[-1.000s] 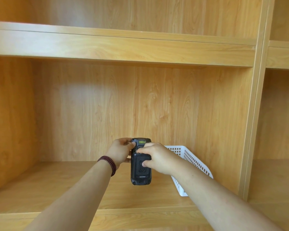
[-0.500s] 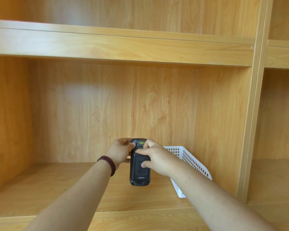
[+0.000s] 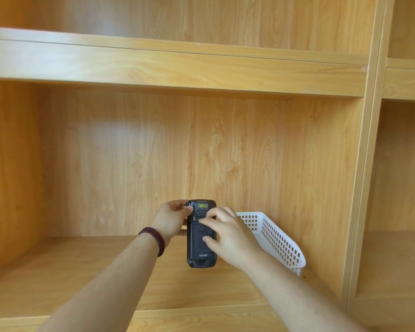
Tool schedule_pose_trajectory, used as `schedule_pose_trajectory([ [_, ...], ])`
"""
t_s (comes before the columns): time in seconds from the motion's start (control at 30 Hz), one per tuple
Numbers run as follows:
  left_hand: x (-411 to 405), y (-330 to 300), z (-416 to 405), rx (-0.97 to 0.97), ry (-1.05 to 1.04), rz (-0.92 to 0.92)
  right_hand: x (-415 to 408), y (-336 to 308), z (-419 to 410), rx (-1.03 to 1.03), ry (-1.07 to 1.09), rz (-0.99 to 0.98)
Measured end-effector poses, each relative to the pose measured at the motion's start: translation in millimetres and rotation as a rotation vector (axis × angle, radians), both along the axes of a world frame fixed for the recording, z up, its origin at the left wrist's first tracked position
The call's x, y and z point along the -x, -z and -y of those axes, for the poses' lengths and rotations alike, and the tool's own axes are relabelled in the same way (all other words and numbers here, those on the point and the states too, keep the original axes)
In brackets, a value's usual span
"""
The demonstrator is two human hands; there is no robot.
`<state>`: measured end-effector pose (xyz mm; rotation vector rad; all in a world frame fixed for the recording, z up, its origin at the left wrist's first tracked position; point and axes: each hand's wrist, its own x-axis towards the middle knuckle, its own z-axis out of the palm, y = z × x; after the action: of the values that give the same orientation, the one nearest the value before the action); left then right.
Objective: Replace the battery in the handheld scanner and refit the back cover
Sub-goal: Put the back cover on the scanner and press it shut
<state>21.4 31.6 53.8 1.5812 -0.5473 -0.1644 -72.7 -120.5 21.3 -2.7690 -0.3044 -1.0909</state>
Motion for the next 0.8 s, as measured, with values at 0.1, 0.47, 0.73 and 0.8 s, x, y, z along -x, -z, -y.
schedule_pose_trajectory([
  [0.1,-1.6,-0.7,0.1,0.005,0.003,-0.001,-2.9,7.7,0.5,-0.178,-0.013,-0.008],
  [0.47,-3.7,-3.7,-6.1,0.041,0.013,0.002,-7.9,1.1,-10.1,-1.484,-0.26,-0.417],
  [0.73,-1.4,0.5,-25.5,-0.088,0.273,-0.044,-4.2,2.8,-20.6,-1.676,-0.327,-0.394],
  [0.8,0.2,1.5,-25.2,-0.081,0.253,-0.045,-3.5,2.3,-21.7,-1.671,-0.328,-0.393],
])
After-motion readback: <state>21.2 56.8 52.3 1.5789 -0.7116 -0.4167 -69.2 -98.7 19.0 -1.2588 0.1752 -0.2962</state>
